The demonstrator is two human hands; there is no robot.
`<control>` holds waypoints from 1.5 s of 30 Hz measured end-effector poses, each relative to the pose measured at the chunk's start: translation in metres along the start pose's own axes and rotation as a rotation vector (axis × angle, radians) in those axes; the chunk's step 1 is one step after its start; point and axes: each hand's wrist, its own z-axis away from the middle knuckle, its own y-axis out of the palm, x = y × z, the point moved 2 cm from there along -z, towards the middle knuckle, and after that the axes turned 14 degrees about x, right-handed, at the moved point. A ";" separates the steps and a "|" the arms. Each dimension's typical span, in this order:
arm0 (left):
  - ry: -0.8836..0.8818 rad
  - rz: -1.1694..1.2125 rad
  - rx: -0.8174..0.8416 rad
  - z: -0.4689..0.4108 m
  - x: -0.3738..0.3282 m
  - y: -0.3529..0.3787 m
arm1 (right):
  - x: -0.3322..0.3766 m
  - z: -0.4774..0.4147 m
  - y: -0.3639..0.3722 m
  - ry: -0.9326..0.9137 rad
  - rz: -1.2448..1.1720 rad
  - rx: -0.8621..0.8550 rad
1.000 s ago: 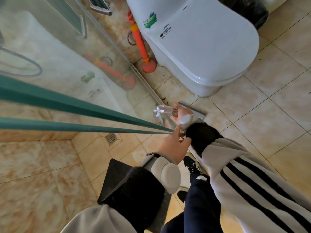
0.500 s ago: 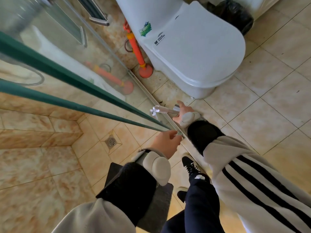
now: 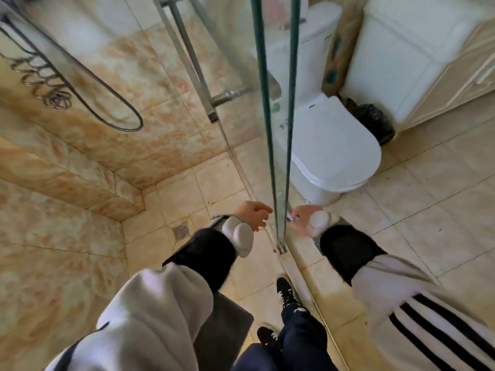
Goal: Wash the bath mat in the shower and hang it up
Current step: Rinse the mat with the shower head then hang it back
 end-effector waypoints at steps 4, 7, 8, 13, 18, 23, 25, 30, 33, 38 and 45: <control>0.020 0.106 -0.094 0.049 0.028 -0.037 | 0.053 0.020 0.021 -0.101 0.073 0.088; 0.034 0.209 -0.202 0.095 0.060 -0.067 | 0.110 0.035 0.034 -0.176 0.162 0.148; 0.046 0.244 -0.244 0.110 0.071 -0.077 | 0.131 0.038 0.037 -0.206 0.186 0.159; 0.064 0.385 -0.452 0.184 0.126 -0.130 | 0.243 0.049 0.045 -0.343 0.253 0.203; 0.099 0.454 -0.608 0.211 0.138 -0.181 | 0.328 0.049 0.015 -0.432 0.351 0.158; 0.145 0.486 -0.691 0.214 0.124 -0.239 | 0.406 0.035 -0.041 -0.541 0.278 0.066; 0.148 0.476 -0.743 0.217 0.118 -0.266 | 0.439 0.028 -0.064 -0.567 0.209 0.037; 0.167 0.435 -0.875 0.233 0.108 -0.328 | 0.512 0.024 -0.121 -0.624 0.153 -0.017; 0.199 0.431 -0.932 0.239 0.103 -0.370 | 0.551 0.023 -0.155 -0.664 0.079 -0.079; 0.229 0.376 -0.955 0.247 0.094 -0.432 | 0.606 0.022 -0.208 -0.694 0.036 -0.114; 0.301 0.213 -0.945 0.260 0.061 -0.529 | 0.679 0.033 -0.276 -0.782 -0.137 -0.199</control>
